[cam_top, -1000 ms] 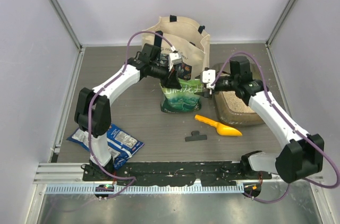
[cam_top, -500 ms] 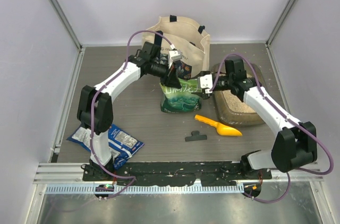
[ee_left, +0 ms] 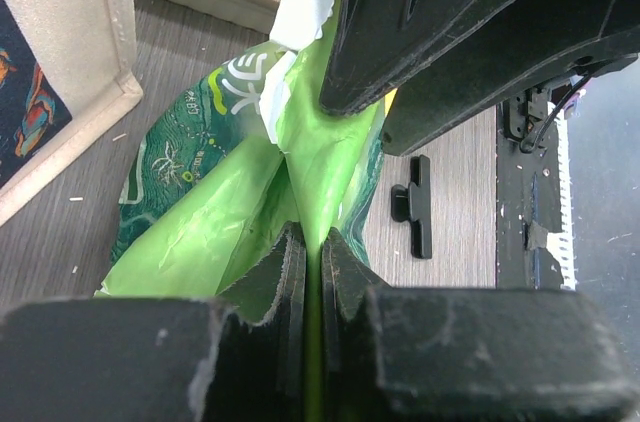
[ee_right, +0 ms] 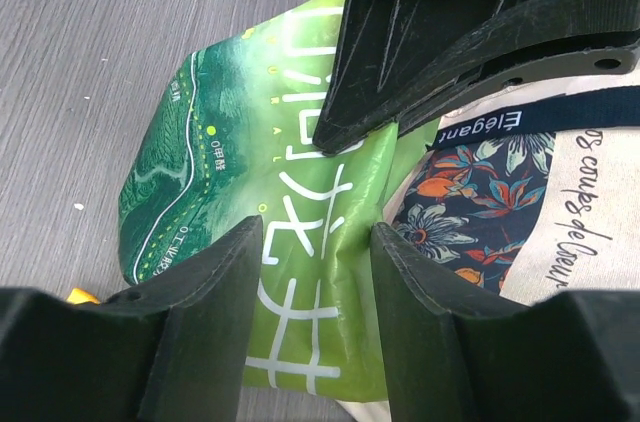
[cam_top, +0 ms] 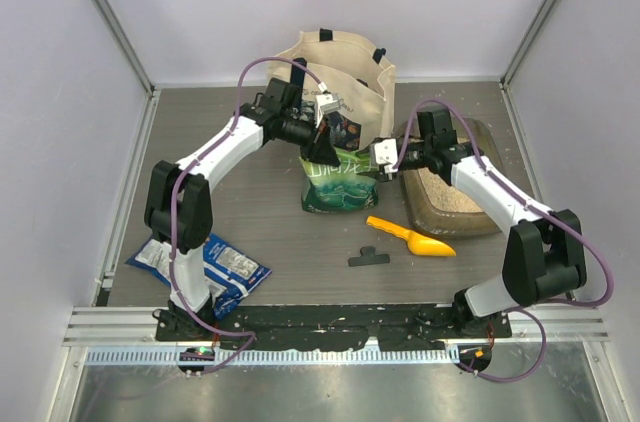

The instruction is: Fill the litter box with clean litter

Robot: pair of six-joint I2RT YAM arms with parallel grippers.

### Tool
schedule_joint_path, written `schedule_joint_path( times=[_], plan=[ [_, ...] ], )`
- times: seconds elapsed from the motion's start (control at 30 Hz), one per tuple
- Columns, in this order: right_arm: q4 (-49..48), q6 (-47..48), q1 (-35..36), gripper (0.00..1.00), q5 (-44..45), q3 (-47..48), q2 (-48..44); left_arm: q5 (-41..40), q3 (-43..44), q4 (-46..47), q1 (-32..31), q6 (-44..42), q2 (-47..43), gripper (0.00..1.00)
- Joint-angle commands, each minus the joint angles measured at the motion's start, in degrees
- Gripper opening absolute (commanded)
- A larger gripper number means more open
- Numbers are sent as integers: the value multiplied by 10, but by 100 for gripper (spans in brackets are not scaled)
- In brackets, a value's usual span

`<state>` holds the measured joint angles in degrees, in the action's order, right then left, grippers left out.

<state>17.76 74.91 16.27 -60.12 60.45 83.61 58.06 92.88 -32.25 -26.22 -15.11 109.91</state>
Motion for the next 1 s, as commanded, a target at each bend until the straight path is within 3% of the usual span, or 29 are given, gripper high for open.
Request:
schedule_joint_path(
  times=[0.0, 0.17, 0.37, 0.57, 0.73, 0.97],
  plan=[
    [-8, -2, -8, 51, -13, 20, 14, 44, 23, -27, 13, 18, -12, 0],
    [-11, -15, -16, 50, -15, 21, 25, 50, 23, -33, 15, 10, -15, 0],
    [-112, -71, -21, 62, -12, -11, 19, 56, 27, -34, 15, 9, -12, 0],
    [-118, -78, -24, 62, -11, -7, 32, 59, 33, -35, 15, 9, -8, 0],
    [-84, -72, -26, 59, -10, 19, 54, 58, 35, -41, 15, 4, -10, 0],
    [36, -28, -41, 50, -12, 83, 98, 55, 33, -52, 19, -4, -15, 0]
  ],
)
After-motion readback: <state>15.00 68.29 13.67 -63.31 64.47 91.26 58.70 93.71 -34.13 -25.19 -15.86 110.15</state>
